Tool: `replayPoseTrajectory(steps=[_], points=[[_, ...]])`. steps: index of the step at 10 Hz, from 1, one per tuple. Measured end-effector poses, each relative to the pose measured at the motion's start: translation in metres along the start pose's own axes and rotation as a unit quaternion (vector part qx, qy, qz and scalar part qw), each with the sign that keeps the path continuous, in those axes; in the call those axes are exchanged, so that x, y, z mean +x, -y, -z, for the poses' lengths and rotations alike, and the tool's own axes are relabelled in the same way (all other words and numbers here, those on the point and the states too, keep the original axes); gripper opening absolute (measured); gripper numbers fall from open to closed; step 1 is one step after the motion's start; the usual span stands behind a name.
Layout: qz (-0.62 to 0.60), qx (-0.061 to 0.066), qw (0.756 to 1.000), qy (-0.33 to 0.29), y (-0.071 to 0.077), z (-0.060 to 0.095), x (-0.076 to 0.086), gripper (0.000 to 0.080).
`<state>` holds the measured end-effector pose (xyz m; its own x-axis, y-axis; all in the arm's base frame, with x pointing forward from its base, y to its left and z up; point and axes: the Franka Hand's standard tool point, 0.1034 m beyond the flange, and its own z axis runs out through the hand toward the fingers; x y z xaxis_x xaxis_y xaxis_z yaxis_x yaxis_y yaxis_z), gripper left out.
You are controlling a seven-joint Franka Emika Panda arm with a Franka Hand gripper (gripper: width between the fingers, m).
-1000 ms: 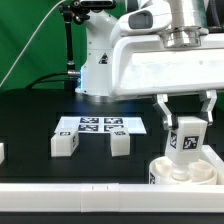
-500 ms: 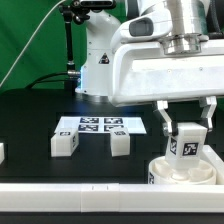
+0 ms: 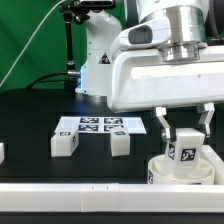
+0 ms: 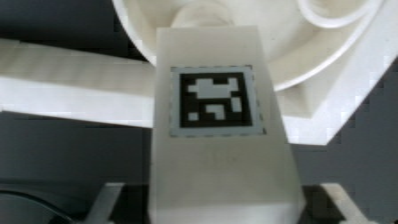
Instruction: Assemble stool
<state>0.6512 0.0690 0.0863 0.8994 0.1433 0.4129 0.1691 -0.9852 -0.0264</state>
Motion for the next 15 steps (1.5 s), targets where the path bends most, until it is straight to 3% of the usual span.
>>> replayPoseTrajectory(steps=[4,5,6,7,12,15], points=[[0.0,0.0,1.0,-0.001,0.0,0.0,0.0,0.0338],[0.0,0.0,1.0,-0.001,0.0,-0.001,0.0,0.0535],[0.0,0.0,1.0,-0.001,0.0,0.0,0.0,0.0535],[0.0,0.0,1.0,-0.002,0.0,0.001,0.001,0.0625],[-0.01,0.001,1.0,-0.006,0.001,0.016,0.012,0.0649],[-0.01,0.001,1.0,-0.004,0.001,0.014,0.01,0.0649]])
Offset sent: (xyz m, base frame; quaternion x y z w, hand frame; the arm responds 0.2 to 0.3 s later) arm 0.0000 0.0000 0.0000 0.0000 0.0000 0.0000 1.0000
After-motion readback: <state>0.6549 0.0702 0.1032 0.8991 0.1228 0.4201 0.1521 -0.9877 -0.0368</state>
